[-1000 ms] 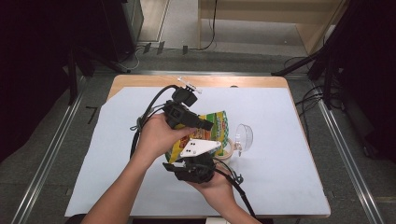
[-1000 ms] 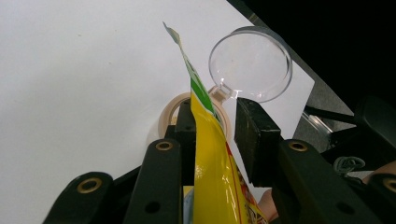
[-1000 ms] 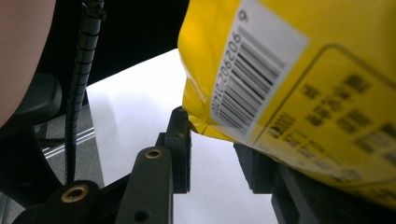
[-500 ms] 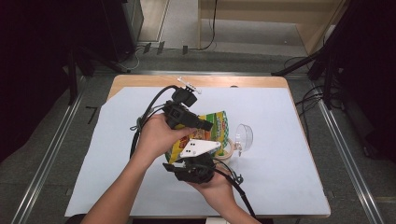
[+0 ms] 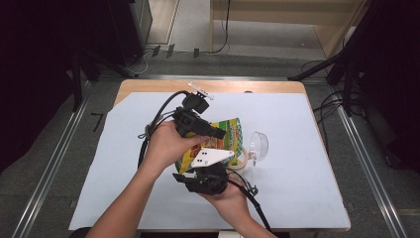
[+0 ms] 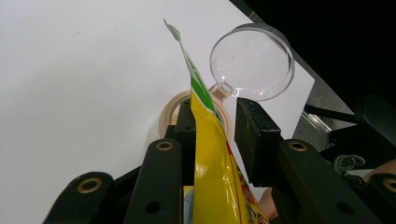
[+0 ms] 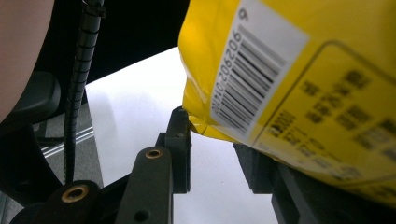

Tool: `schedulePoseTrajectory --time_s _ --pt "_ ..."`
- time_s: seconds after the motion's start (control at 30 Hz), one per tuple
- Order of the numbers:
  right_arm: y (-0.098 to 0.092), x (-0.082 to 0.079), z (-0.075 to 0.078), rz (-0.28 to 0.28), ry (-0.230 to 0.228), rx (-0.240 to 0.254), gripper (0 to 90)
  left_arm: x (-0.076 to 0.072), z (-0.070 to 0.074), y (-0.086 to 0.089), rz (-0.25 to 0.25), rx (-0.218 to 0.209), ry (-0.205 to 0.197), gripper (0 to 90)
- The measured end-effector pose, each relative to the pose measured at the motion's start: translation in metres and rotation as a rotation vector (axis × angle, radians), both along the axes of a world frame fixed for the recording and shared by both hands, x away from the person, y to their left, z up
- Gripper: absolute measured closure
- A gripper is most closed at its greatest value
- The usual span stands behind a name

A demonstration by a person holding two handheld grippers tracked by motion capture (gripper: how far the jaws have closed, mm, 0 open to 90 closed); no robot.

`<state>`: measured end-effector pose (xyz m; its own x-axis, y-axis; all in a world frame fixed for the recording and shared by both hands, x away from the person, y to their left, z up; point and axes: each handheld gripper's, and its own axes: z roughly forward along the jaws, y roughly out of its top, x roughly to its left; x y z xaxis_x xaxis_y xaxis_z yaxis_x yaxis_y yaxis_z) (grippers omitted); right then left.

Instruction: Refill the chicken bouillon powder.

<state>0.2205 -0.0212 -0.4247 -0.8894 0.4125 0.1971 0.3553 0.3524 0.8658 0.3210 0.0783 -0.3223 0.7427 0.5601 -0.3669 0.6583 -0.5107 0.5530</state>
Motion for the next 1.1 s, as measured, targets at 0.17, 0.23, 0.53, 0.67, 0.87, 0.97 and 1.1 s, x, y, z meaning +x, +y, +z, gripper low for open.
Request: schedulePoseTrajectory --time_s 0.17,0.23,0.53,0.67,0.87,0.97,1.1 --pt "-0.0005 0.0005 0.0002 -0.001 -0.002 0.002 68.9 0.0 0.0001 -0.0004 0.002 -0.007 -0.002 71.0" --pt "-0.0006 0.0003 0.0006 0.0 0.004 0.004 68.9 0.0 0.0004 -0.0002 0.005 -0.008 0.0 70.8" --pt "0.0005 -0.0009 0.0003 0.001 -0.001 0.0 68.9 -0.0001 -0.0001 0.0005 0.003 0.007 0.004 73.2" --pt "0.0006 -0.0008 -0.0003 0.002 -0.009 -0.008 68.8 0.0001 -0.0012 0.0005 -0.009 0.015 0.005 74.5" --pt "0.0002 -0.0009 -0.0007 0.002 -0.012 -0.011 68.9 0.0 -0.0016 -0.0001 -0.008 0.01 0.003 74.6" --pt "0.0008 -0.0003 -0.0001 0.004 -0.002 -0.007 68.9 0.0011 -0.0015 0.0012 -0.007 0.008 0.008 74.3" --pt "0.002 0.0005 0.0012 0.004 0.004 -0.004 68.8 0.0039 -0.0019 0.0035 -0.005 -0.011 0.026 74.3"
